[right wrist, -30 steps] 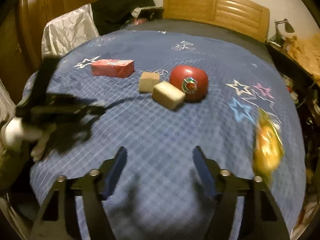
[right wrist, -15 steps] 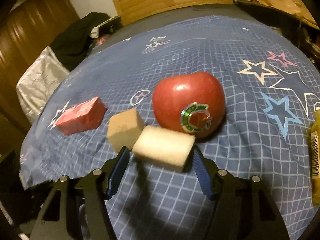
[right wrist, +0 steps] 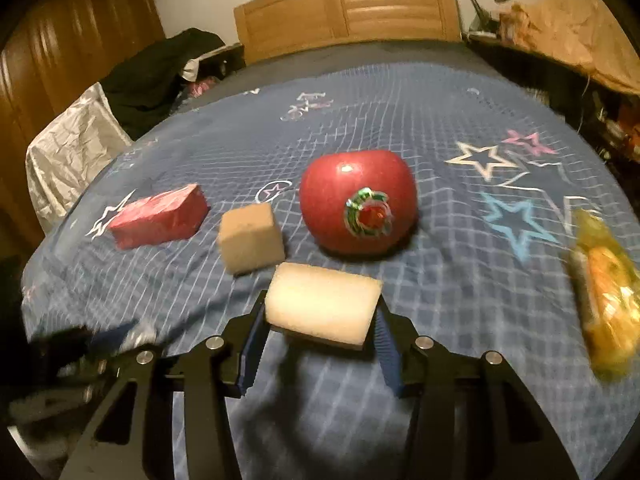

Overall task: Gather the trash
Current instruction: 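Grasp the white lid with the left tool while the right tool grasps the cream sponge, then carry the white lid and cream sponge with both tools over the bucket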

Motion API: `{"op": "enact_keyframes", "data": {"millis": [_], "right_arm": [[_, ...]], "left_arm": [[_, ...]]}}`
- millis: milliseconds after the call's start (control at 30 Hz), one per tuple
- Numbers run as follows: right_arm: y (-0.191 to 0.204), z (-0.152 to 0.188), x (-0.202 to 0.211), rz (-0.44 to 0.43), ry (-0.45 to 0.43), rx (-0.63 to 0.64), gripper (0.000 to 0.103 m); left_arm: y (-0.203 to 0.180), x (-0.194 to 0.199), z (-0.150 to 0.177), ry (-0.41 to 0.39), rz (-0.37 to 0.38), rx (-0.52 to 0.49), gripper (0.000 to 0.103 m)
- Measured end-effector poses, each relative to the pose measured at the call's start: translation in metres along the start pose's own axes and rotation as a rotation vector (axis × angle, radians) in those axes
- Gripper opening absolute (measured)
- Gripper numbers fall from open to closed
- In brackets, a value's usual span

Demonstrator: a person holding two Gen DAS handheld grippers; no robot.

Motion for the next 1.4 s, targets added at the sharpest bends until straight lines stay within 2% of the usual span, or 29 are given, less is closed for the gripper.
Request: {"op": "enact_keyframes", "data": {"millis": [400,667,933,1200,1400], "right_arm": [[0.028,0.06,0.123,0.028,-0.141,0.101,0.05],[0.053,0.062,0.196,0.057,-0.313,0.156,0.05],[0.069,0.062,0.261,0.11,-0.487,0.187,0.05],[0.079,0.066,0.296,0.121,-0.532,0.185,0.051],[0.08,0.062,0.301,0.115,-0.529,0.192,0.051]], "left_arm": [[-0.026,0.067,0.013,-0.146,-0.049,-0.056,0.039],[-0.077,0.138,0.008,-0.342,-0.078,-0.129,0.039],[-0.103,0.184,0.015,-0.497,-0.115,-0.16,0.039],[-0.112,0.198,0.011,-0.518,-0.117,-0.177,0.039],[-0.114,0.199,0.011,-0.51,-0.124,-0.177,0.039]]}}
Point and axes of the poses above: each gripper's, at about its wrist camera, not at the fingertips, and x roughly against the way its jaws point, y to its left, z to its underside, the point moved 1 cm from there along -x, roughly the way its jaws point, and after that the axes turned 8 degrees about -y, right-handed, at the moved point
